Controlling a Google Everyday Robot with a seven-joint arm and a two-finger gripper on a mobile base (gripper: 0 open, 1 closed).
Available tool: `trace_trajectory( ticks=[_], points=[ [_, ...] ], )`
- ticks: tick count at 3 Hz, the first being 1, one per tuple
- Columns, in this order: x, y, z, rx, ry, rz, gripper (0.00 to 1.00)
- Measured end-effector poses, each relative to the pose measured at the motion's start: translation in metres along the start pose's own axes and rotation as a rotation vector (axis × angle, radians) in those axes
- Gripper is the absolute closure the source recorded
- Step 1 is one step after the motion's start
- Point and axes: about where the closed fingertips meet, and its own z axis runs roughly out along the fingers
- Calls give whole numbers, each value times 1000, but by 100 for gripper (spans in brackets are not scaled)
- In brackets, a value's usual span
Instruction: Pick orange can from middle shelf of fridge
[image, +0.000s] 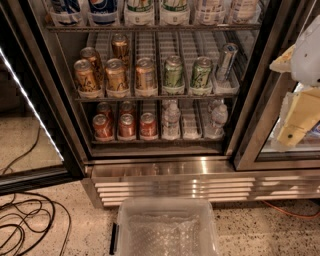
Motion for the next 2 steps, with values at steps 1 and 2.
trace_trajectory(
  ticks=[1, 2],
  points=[
    [-2, 2, 0, 12, -15, 0, 0],
    [-4, 17, 14, 16, -86, 7, 0]
  ],
)
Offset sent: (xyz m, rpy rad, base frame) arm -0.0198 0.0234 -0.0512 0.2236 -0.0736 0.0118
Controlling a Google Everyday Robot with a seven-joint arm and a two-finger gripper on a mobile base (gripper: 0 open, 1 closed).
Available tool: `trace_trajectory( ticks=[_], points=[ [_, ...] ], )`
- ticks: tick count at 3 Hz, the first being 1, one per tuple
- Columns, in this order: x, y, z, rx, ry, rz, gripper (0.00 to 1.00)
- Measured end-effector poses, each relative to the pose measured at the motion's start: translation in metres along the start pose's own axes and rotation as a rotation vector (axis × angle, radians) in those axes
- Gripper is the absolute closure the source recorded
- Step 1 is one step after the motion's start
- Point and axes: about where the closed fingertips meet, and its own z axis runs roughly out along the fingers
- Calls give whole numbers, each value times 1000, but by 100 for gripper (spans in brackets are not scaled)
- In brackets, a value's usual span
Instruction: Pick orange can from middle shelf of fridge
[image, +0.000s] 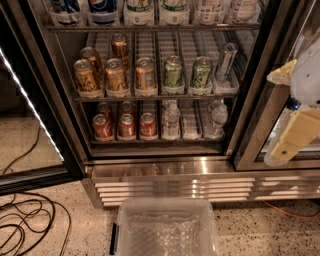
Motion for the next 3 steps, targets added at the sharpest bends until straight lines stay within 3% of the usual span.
trace_trajectory(
  ticks=[2, 3],
  points=[
    [5, 42, 72, 19, -291, 102, 0],
    [4, 46, 104, 57, -439, 137, 0]
  ],
)
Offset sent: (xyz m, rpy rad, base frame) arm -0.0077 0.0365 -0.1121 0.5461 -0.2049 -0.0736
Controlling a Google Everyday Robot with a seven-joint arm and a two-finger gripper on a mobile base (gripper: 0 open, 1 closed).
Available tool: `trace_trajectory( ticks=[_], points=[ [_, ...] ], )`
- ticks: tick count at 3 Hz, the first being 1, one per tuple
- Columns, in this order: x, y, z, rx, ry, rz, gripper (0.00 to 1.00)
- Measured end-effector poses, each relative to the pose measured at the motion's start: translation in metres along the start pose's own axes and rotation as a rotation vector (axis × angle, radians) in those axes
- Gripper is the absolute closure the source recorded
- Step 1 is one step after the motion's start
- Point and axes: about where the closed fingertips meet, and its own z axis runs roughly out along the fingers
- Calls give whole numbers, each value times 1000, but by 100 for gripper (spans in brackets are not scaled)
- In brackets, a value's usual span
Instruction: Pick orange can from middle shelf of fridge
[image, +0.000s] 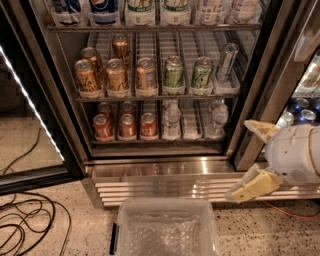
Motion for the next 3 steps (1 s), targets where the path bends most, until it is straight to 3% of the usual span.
trace_trajectory(
  ticks=[2, 3],
  points=[
    [-4, 9, 51, 65, -221, 35, 0],
    [-14, 12, 77, 82, -297, 57, 0]
  ],
)
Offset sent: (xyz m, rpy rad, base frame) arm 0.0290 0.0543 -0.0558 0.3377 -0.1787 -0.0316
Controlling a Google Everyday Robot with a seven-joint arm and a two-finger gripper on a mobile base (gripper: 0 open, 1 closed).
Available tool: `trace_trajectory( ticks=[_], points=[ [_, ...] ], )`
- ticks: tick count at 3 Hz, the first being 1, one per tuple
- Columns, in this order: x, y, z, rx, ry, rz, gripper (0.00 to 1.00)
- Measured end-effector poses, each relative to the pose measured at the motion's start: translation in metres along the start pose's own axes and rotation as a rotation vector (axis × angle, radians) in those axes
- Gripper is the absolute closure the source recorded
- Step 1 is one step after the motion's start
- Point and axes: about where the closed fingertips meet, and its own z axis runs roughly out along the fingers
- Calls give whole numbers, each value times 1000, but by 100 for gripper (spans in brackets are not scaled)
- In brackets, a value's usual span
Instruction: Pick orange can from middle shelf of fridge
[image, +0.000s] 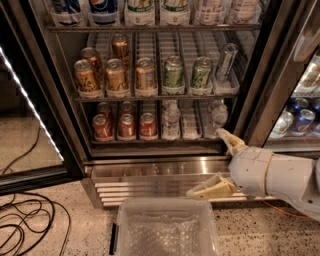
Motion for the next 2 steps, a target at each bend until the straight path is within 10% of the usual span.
trace_trajectory(
  ticks=[2],
  points=[
    [-7, 10, 38, 24, -124, 17, 0]
  ],
)
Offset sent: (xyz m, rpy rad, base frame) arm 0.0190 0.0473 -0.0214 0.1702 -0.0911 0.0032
